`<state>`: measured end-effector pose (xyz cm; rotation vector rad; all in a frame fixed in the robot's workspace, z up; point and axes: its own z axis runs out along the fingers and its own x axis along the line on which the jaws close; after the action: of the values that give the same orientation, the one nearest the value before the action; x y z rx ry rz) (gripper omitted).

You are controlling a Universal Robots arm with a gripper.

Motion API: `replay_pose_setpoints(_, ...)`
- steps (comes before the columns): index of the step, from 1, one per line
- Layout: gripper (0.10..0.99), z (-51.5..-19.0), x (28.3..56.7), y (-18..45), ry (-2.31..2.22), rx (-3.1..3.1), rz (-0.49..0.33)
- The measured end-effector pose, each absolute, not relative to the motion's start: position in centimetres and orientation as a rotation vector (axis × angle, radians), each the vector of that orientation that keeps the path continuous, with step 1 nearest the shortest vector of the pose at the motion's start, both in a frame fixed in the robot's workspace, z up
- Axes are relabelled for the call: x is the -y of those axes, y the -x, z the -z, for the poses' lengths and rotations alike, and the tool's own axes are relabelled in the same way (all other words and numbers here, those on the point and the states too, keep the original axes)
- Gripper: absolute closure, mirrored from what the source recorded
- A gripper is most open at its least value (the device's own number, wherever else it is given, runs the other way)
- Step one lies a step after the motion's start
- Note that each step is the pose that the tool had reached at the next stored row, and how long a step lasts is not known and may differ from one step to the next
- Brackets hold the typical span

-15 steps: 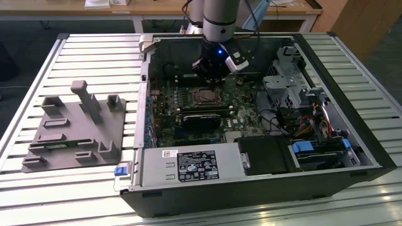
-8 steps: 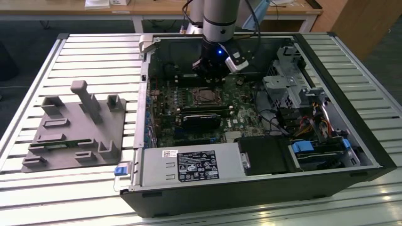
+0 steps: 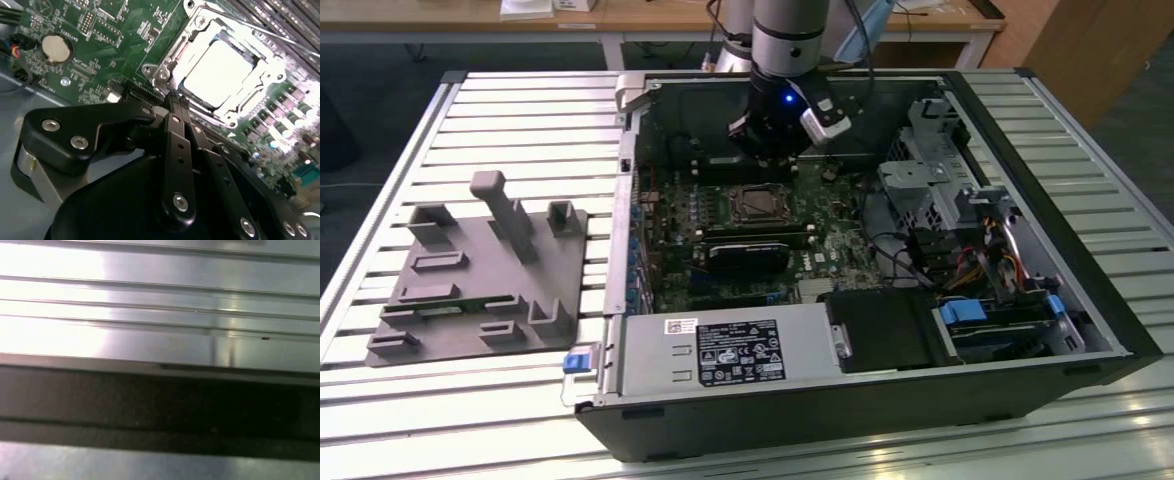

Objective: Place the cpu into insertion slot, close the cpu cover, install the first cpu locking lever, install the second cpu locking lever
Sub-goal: 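Install the first cpu locking lever, then install the second cpu locking lever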

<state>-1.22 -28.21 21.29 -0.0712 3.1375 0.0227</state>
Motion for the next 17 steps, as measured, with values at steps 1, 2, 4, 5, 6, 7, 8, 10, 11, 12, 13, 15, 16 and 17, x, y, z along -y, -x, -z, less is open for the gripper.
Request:
replay_pose_setpoints(1,0.98,-21.29,28.22,1.22,0.071,-3.137,-0.023)
replay_pose_setpoints(2,0.98,-21.3,28.24,1.22,0.071,-3.137,-0.023)
replay_pose_setpoints(4,0.98,-21.3,28.28,1.22,0.071,-3.138,-0.023)
replay_pose_setpoints(5,0.98,-21.3,28.31,1.22,0.071,-3.138,-0.022)
replay_pose_setpoints(6,0.98,-21.3,28.34,1.22,0.071,-3.138,-0.022)
replay_pose_setpoints(7,0.98,-21.3,28.36,1.22,0.071,-3.138,-0.022)
replay_pose_setpoints(8,0.98,-21.29,28.37,1.22,0.071,-3.138,-0.023)
replay_pose_setpoints(10,0.98,-21.3,28.43,1.19,0.071,-3.138,-0.022)
replay_pose_setpoints(11,0.98,-21.3,28.45,1.19,0.071,-3.138,-0.022)
replay_pose_setpoints(12,0.98,-21.3,28.46,1.19,0.071,-3.138,-0.022)
replay_pose_setpoints(13,0.98,-21.3,28.49,1.19,0.071,-3.138,-0.022)
replay_pose_setpoints(15,0.98,-21.3,28.56,1.19,0.071,-3.138,-0.022)
replay_pose_setpoints(16,0.98,-21.3,28.6,1.19,0.071,-3.138,-0.022)
replay_pose_setpoints(17,0.98,-21.3,28.65,1.19,0.071,-3.138,-0.022)
